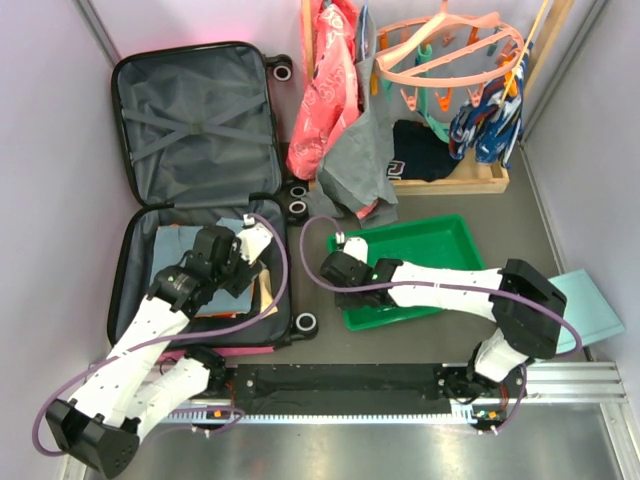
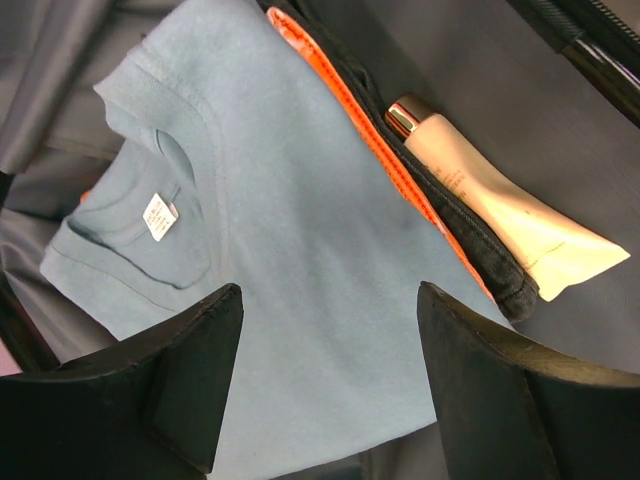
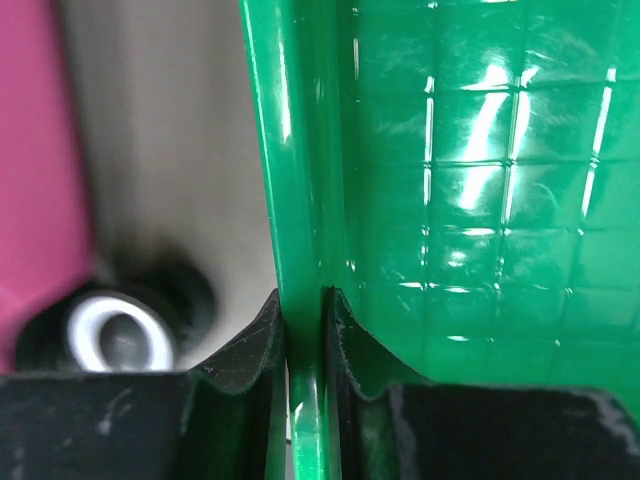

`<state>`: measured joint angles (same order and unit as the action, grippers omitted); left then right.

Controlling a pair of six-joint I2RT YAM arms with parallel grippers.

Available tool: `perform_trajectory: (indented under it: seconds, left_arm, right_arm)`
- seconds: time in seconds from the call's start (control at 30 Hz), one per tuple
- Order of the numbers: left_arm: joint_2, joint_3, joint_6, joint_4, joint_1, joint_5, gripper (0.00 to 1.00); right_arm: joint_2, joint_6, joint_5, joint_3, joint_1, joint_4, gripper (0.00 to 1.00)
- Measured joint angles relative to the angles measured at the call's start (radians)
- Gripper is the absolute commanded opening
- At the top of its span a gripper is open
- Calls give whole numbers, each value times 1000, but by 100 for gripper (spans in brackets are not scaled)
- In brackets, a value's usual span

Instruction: Open, take out, and arrange the luggage

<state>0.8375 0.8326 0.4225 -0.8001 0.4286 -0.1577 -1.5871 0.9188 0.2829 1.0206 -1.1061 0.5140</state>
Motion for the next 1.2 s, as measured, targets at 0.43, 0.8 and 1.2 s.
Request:
perform_trajectory:
  seconds: [0.43, 0.8, 1.2]
  left_arm:
    - [-11, -5, -37, 14, -58, -34, 75]
    - [-26, -3, -71, 13, -121, -69, 79]
    - [44, 75, -65, -6, -460, -20, 69]
  right_arm:
    - [-241, 210, 56, 194, -2, -82, 38]
    - [-217, 133, 173, 313, -61, -86, 61]
    - [-134, -132, 198, 569, -165, -95, 62]
